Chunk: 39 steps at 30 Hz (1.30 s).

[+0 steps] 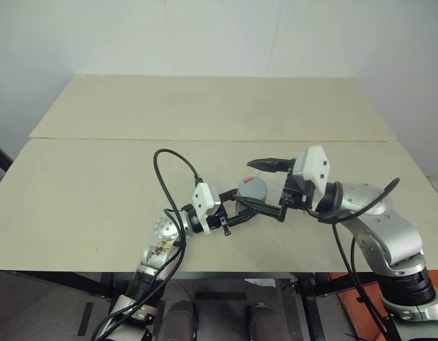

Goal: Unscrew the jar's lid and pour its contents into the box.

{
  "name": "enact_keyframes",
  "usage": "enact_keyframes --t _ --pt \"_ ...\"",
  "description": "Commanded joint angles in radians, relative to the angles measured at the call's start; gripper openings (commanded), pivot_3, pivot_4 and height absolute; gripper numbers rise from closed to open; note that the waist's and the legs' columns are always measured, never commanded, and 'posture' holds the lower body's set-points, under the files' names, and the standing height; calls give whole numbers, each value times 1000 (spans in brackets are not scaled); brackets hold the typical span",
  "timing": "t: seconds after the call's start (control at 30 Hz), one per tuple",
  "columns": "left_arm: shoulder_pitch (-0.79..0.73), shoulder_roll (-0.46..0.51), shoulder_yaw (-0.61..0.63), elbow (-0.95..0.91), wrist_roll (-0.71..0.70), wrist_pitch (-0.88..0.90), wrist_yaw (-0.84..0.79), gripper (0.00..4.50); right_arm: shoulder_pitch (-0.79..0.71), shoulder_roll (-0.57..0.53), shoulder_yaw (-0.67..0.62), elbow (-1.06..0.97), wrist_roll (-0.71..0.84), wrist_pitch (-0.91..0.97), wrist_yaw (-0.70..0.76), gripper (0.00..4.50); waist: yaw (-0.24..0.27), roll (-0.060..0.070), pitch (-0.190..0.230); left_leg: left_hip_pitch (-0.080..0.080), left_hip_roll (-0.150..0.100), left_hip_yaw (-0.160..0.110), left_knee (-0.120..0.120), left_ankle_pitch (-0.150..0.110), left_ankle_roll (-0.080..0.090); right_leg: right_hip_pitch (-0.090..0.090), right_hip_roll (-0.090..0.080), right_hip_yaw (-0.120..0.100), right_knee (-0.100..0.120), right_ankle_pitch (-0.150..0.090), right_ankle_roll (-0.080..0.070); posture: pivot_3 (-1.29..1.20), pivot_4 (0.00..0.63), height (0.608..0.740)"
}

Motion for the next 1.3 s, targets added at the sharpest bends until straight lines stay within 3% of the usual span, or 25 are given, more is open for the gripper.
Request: enact_keyframes --t 0.03,1.0,1.3 --pt "-5 1 2 -30 -5 -30 -4 1922 17 -20 -60 -7 -6 0 -17 4462 0 0 0 0 0 0 0 0 0 0 0 0 0 0 0 0 150 740" --pt "-2 15 11 -19 -9 -39 -25 1922 112 -100 -147 43 -30 -83 69 4462 4 0 0 0 0 1 0 0 0 0 0 0 0 0 0 0 150 740" --pt "-3 14 6 -4 4 -58 -30 1922 175 -128 -178 -42 64 -50 145 4462 2 0 0 0 0 1 0 0 0 0 0 0 0 0 0 0 150 740"
